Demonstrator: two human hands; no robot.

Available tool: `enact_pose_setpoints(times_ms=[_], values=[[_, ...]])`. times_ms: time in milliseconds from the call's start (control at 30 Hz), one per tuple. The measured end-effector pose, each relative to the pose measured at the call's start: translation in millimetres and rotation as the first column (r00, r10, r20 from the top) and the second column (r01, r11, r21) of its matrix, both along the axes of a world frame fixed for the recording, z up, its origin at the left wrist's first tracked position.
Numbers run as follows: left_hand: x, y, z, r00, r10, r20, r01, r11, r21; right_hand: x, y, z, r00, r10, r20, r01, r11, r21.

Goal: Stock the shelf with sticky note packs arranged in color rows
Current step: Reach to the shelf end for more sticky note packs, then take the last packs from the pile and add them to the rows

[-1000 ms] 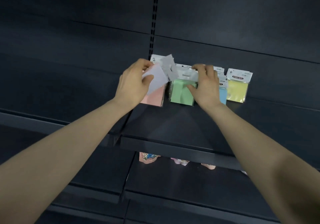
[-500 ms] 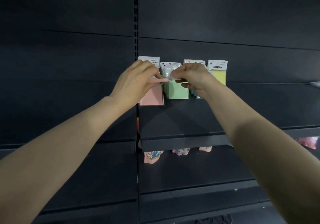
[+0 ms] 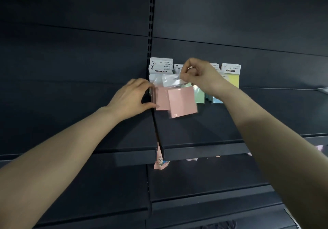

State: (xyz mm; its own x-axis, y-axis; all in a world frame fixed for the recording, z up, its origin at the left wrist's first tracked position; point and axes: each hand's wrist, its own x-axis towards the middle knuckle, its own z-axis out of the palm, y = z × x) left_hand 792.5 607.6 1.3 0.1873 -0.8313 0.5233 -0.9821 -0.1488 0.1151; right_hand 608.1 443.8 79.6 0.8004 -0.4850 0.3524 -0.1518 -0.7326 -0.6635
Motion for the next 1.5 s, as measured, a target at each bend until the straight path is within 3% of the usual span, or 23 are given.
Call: enact_pose_setpoints(times_ms=[200,367,433,500,600,733,1000,1100,1267,1500], values=[[4,-4,-3,1.000,0.003,0.003,-0.003,0.996,0.092,28,-1,-30,0.990,-0.144,0.003,0.142,0.973,-0.180],[6,-6,-6,1.000,-0.005,-0.009,0.006,0.998,0.070,39,-3,-38,0.978,-0.200,0.055,0.205,0.975,-0.091],[6,-6,-6,1.000,-0.007,-0.016,0.009,0.998,0.070,36,-3,-36,0.984,-0.176,0.031,0.178,0.980,-0.087],[6,-6,-6,1.000,-0.007,-0.015,0.008,0.997,0.076,30,-3,-35,0.991,-0.091,-0.093,0.085,0.994,-0.066],[5,-6,-5,1.000,0.001,-0.002,-0.001,0.997,0.071,24,-4,-45,0.969,-0.027,-0.245,-0.031,0.972,-0.231],[3,-6,-6,1.000,0.023,0.011,-0.024,0.997,0.067,25,-5,-58,0.982,-0.063,-0.177,-0.009,0.925,-0.380],[-2,-1,5,0.997,0.073,0.012,-0.073,0.997,0.011,16,-2,-60,0.977,-0.091,-0.194,-0.003,0.898,-0.440],[-6,1,12,0.996,0.086,0.038,-0.085,0.996,-0.010,8,0,-58,0.978,-0.154,-0.143,0.058,0.852,-0.520],[-22,-10,29,0.989,0.076,0.129,-0.076,0.997,-0.004,-19,-9,-54,0.947,-0.302,-0.106,0.136,0.679,-0.722],[-67,-59,48,0.968,0.026,0.251,-0.022,1.000,-0.019,-90,-42,-44,0.914,-0.402,-0.058,0.183,0.535,-0.825]])
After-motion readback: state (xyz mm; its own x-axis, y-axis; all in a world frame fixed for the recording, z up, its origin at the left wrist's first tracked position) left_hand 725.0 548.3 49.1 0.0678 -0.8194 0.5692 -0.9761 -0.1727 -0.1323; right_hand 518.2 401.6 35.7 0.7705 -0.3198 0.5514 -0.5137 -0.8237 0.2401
